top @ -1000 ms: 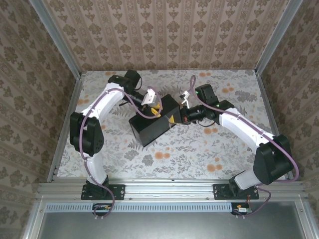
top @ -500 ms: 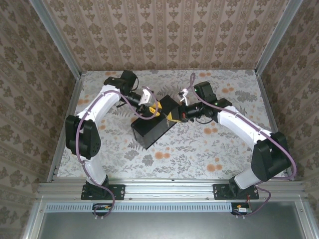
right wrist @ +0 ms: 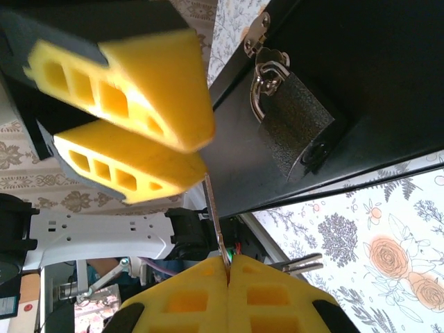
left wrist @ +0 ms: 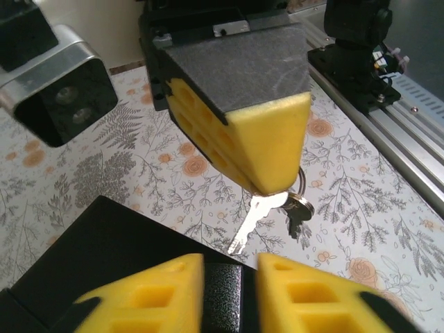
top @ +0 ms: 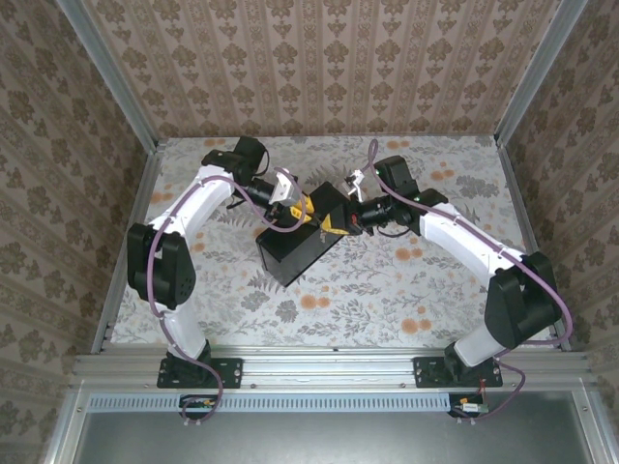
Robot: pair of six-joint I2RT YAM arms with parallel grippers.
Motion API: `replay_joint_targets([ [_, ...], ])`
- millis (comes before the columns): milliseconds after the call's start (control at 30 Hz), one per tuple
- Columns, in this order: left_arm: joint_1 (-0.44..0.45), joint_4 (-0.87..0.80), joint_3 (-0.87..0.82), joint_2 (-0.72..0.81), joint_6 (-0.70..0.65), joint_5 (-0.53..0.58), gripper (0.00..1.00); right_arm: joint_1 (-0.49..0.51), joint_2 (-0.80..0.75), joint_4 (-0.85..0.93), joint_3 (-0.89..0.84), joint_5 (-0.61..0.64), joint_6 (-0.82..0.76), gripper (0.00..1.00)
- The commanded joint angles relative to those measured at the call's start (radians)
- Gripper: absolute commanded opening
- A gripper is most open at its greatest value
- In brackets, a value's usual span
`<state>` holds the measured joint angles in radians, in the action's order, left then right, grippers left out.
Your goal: Unlock the padlock with the key
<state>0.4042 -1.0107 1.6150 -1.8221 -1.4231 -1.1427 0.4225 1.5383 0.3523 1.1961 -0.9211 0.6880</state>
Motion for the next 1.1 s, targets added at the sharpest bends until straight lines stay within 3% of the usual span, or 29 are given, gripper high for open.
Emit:
replay_joint_targets([
  [0, -0.004, 0.022, -0.006, 0.018, 0.025, 0.011, 0.48, -0.023, -0.023, 0.049, -0.006, 0.019, 0.000, 0.00],
  [100, 0.009, 0.015, 0.012, 0.006, 0.007, 0.098, 0.58, -0.060, -0.058, 0.056, -0.038, 0.024, -0.006, 0.00],
  [300, 0.035, -0.171, 0.181, -0.125, -0.058, 0.179, 0.61, -0.073, -0.071, 0.083, -0.041, 0.016, -0.036, 0.00],
  [433, 0.044, -0.157, 0.198, -0.154, -0.056, 0.201, 0.60, -0.073, -0.072, 0.077, -0.049, 0.008, -0.039, 0.00],
  [600, 0.074, -0.213, 0.236, -0.189, -0.073, 0.227, 0.56, -0.073, -0.068, 0.077, -0.057, 0.001, -0.050, 0.00],
  [1067, 0.092, -0.219, 0.223, -0.198, -0.070, 0.252, 0.29, -0.073, -0.047, 0.091, -0.050, -0.015, -0.071, 0.00],
])
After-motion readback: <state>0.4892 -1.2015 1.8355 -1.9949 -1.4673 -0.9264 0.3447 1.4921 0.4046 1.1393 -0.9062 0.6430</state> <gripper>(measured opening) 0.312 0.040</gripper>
